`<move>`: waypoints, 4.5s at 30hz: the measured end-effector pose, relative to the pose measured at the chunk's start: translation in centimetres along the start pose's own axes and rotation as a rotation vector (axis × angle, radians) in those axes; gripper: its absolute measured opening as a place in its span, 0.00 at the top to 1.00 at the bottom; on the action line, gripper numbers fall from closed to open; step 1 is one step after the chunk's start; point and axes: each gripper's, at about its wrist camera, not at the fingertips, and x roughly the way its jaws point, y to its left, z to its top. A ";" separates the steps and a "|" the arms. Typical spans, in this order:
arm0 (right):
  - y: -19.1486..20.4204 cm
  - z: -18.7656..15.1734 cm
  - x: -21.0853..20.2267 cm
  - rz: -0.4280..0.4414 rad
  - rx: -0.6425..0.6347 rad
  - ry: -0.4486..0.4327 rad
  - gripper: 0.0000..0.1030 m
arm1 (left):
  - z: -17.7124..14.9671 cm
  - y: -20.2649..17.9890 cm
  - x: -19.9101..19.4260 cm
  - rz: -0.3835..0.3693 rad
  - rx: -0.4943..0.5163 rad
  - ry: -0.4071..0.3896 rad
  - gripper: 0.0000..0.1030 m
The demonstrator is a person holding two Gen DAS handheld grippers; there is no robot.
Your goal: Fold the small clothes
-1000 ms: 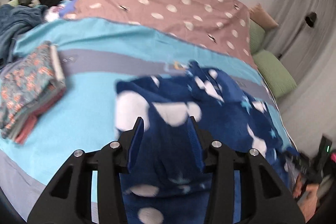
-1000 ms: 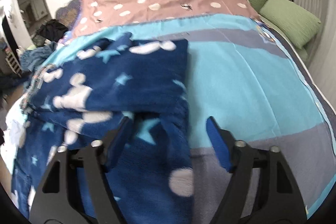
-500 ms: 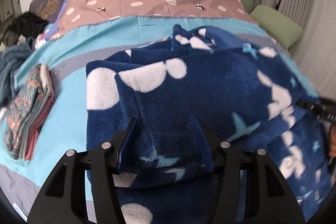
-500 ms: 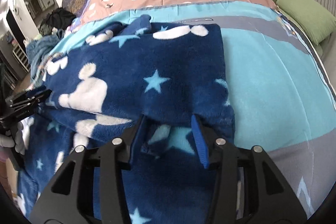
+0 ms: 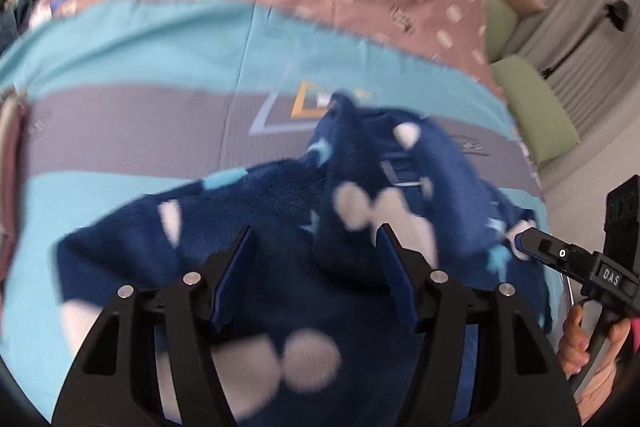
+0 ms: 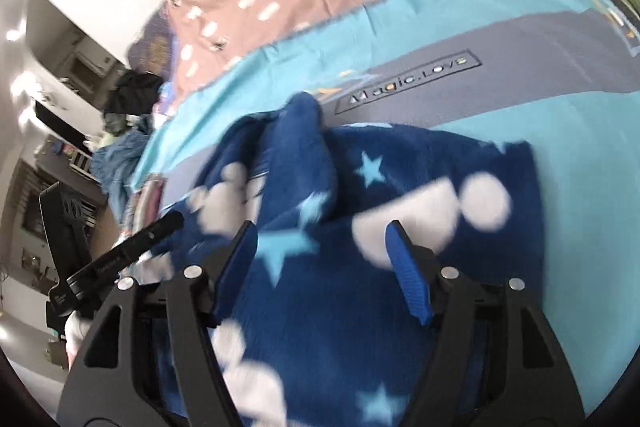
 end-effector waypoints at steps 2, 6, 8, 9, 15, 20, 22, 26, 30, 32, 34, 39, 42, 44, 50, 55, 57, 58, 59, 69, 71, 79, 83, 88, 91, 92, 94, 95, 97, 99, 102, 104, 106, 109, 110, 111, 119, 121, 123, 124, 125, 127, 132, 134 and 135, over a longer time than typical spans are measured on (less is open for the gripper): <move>0.0 0.6 1.3 0.014 0.009 0.011 0.34 | 0.4 0.1 1.4 -0.022 -0.003 0.013 0.54; 1.3 1.0 2.2 0.058 -0.029 -0.012 0.92 | 0.9 -0.1 1.1 -0.092 -0.008 -0.024 0.93; 1.5 1.0 0.6 0.015 -0.044 -0.098 0.92 | 0.6 -0.1 -0.7 -0.051 0.021 -0.095 0.94; 1.4 1.0 0.0 -0.011 -0.048 -0.113 0.93 | 0.4 0.4 -1.4 -0.035 0.024 -0.112 0.94; -1.3 -0.7 3.1 -0.063 -0.057 -0.065 0.92 | -1.7 1.3 1.1 0.041 0.083 -0.062 0.93; 0.7 -2.1 -0.6 -0.133 -0.139 -0.115 0.79 | -1.5 -0.2 -1.4 0.086 0.157 -0.107 0.81; 1.3 -3.5 -3.2 -0.121 -0.166 -0.163 0.74 | -2.1 -0.3 -4.5 0.068 0.149 -0.168 0.68; 1.4 -8.5 -9.2 -0.099 -0.217 -0.259 0.60 | -5.7 -0.6 -10.1 0.035 0.211 -0.262 0.46; 0.2 -13.5 -12.5 -0.087 -0.225 -0.266 0.56 | -11.6 -0.4 -13.8 0.036 0.283 -0.282 0.40; -0.8 -16.2 -13.8 -0.088 -0.207 -0.257 0.56 | -13.6 -0.1 -15.0 0.050 0.297 -0.290 0.40; -1.3 -17.8 -14.6 -0.064 -0.190 -0.230 0.54 | -15.8 0.7 -16.3 0.046 0.283 -0.288 0.40; 0.0 -23.4 -16.5 0.017 -0.234 -0.165 0.54 | -20.6 2.1 -19.1 -0.014 0.224 -0.291 0.40; 1.9 -26.6 -17.4 0.092 -0.292 -0.134 0.54 | -23.2 2.0 -20.0 -0.044 0.214 -0.295 0.40; 3.0 -28.2 -17.5 0.136 -0.327 -0.092 0.54 | -25.2 1.6 -20.4 -0.051 0.227 -0.291 0.37; 5.5 -32.6 -18.8 0.185 -0.415 -0.045 0.53 | -29.2 0.7 -21.3 0.028 0.297 -0.299 0.34; 6.5 -37.4 -19.9 0.380 -0.418 0.046 0.54 | -31.9 0.5 -22.9 0.004 0.287 -0.318 0.33; 6.8 -38.8 -19.6 0.431 -0.403 0.099 0.54 | -32.9 0.7 -23.1 0.009 0.275 -0.313 0.33; 7.0 -39.5 -19.2 0.442 -0.400 0.128 0.53 | -33.3 0.8 -23.2 0.011 0.267 -0.311 0.33; 7.3 -40.4 -18.5 0.437 -0.401 0.159 0.52 | -33.8 1.0 -23.3 0.011 0.259 -0.311 0.33; 6.6 -41.5 -23.2 0.415 -0.344 0.044 0.95 | -36.4 3.0 -24.8 0.025 0.188 -0.321 0.33; 5.7 -42.4 -22.8 0.342 -0.353 0.064 0.95 | -37.2 3.6 -24.5 0.018 0.177 -0.295 0.33; 2.9 -43.0 -24.2 0.286 -0.258 -0.025 0.44 | -40.5 5.8 -24.0 -0.136 0.068 -0.172 0.34; -1.4 -42.2 -29.5 0.136 -0.193 -0.196 0.33 | -42.2 5.3 -24.1 -0.204 0.075 -0.149 0.34; -9.4 -42.6 -30.3 0.041 0.103 -0.213 0.32 | -43.4 4.6 -24.2 -0.190 0.076 -0.163 0.34; -11.7 -43.8 -28.7 0.120 0.199 -0.149 0.37 | -43.7 4.7 -24.3 -0.212 0.062 -0.158 0.35; -12.1 -43.9 -28.0 0.163 0.218 -0.140 0.37 | -43.6 4.8 -24.2 -0.224 0.050 -0.158 0.42; -12.1 -43.4 -27.3 0.256 0.217 -0.126 0.37 | -43.3 5.1 -23.8 -0.271 0.016 -0.147 0.67; -12.1 -43.1 -26.6 0.350 0.227 -0.086 0.37 | -43.2 5.3 -23.7 -0.310 -0.009 -0.144 0.81; -11.9 -42.8 -24.0 0.503 0.274 0.025 0.38 | -43.1 5.4 -23.8 -0.373 -0.049 -0.173 0.84; -11.7 -42.4 -23.2 0.479 0.292 0.037 0.57 | -43.1 5.3 -24.9 -0.395 -0.051 -0.213 0.85; -11.7 -41.8 -24.4 0.497 0.296 0.001 0.82 | -43.2 5.2 -27.0 -0.387 -0.035 -0.270 0.86; -10.7 -41.6 -26.4 0.491 0.226 -0.067 0.84 | -43.2 5.2 -27.9 -0.367 -0.033 -0.289 0.86; -8.8 -41.4 -28.7 0.463 0.129 -0.133 0.85 | -42.9 5.3 -28.4 -0.370 -0.045 -0.301 0.86; -6.7 -41.0 -30.4 0.423 0.032 -0.192 0.86 | -42.4 4.7 -29.0 -0.388 -0.037 -0.320 0.86; -6.1 -40.9 -30.7 0.417 0.015 -0.206 0.86 | -42.2 4.3 -29.4 -0.392 -0.023 -0.332 0.86; -5.6 -40.7 -31.2 0.416 -0.001 -0.221 0.86 | -41.9 3.8 -29.9 -0.394 -0.008 -0.345 0.86; -3.9 -40.0 -36.2 0.483 -0.134 -0.406 0.90 | -40.6 2.5 -34.2 -0.421 0.020 -0.455 0.86; -3.9 -39.9 -37.4 0.468 -0.153 -0.451 0.90 | -40.3 2.2 -35.0 -0.432 0.029 -0.469 0.86; -4.1 -39.4 -37.0 0.453 -0.162 -0.455 0.90 | -39.9 1.5 -35.7 -0.395 0.081 -0.483 0.86; -4.2 -39.0 -36.6 0.435 -0.154 -0.450 0.90 | -39.4 1.2 -35.5 -0.359 0.105 -0.486 0.86; -4.6 -38.5 -36.0 0.431 -0.124 -0.438 0.90 | -39.1 1.3 -35.3 -0.355 0.099 -0.482 0.86; -5.1 -37.8 -35.2 0.455 -0.089 -0.427 0.90 | -38.1 1.9 -34.7 -0.384 0.063 -0.470 0.86; -4.6 -35.9 -35.8 0.472 -0.109 -0.466 0.90 | -35.6 1.1 -34.8 -0.399 0.101 -0.508 0.86; -4.5 -35.0 -36.1 0.488 -0.107 -0.491 0.90 | -34.3 0.6 -34.9 -0.407 0.112 -0.538 0.86; -4.5 -34.3 -36.0 0.493 -0.104 -0.505 0.90 | -34.0 0.5 -34.9 -0.408 0.114 -0.545 0.86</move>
